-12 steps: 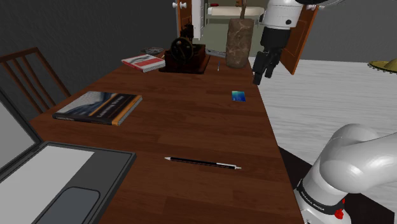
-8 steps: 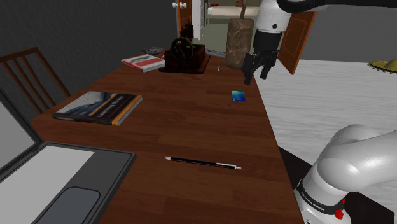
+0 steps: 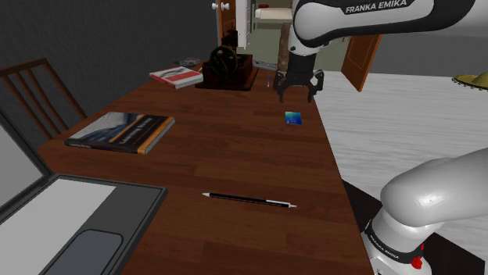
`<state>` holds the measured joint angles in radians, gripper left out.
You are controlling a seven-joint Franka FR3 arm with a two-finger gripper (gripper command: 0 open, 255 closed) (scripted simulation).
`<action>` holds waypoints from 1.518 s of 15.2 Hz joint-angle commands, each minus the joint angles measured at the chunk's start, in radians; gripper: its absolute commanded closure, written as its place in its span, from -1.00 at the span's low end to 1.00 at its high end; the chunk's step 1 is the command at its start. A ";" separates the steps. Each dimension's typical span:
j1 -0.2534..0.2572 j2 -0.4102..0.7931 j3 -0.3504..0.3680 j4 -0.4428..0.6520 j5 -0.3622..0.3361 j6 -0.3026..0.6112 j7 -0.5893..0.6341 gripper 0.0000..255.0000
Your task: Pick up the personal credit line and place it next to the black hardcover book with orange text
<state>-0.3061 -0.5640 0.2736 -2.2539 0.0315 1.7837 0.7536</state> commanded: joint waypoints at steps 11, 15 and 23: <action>-0.026 0.028 0.017 -0.087 -0.009 0.119 0.067 -1.00; -0.026 0.028 0.017 -0.087 -0.009 0.119 0.067 -1.00; -0.025 0.028 0.018 -0.084 -0.009 0.115 0.068 1.00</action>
<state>-0.3313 -0.5366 0.2914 -2.3373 0.0225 1.9002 0.8217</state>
